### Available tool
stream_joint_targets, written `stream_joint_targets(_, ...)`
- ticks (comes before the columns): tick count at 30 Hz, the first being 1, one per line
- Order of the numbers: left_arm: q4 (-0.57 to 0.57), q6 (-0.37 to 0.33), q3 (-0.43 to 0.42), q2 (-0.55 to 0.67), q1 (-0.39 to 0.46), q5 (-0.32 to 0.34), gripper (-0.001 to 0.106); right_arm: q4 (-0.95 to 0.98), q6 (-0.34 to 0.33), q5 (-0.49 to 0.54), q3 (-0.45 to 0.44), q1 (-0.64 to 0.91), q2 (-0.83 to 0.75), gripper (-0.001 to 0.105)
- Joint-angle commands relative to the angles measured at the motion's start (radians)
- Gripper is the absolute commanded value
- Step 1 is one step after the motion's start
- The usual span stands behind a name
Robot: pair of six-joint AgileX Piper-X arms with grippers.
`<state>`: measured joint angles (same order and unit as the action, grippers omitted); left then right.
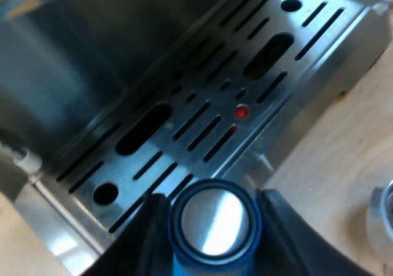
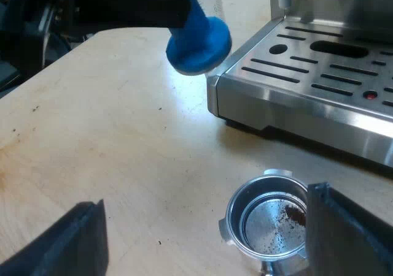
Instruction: Grind coffee beans and then tamp
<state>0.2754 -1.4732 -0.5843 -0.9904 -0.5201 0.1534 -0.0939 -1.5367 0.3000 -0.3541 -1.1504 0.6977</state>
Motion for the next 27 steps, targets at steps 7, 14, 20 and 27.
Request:
stream_joint_targets(7,-0.043,-0.012,0.115,-0.013,0.065,0.045,0.015,0.009,-0.007,-0.013,-0.003,0.005,-0.006,0.067)
stream_joint_targets(14,-0.208,-0.012,0.233,-0.076,0.065,0.04,0.015,0.031,-0.007,-0.013,-0.003,0.005,-0.006,0.067)
stream_joint_targets(20,-0.265,-0.012,0.249,-0.16,0.065,0.04,0.015,0.031,-0.007,-0.013,-0.003,0.005,-0.006,0.067)
stream_joint_targets(27,-0.304,-0.012,0.249,-0.215,0.065,0.085,0.017,0.031,-0.007,-0.013,-0.003,0.005,-0.006,0.067)
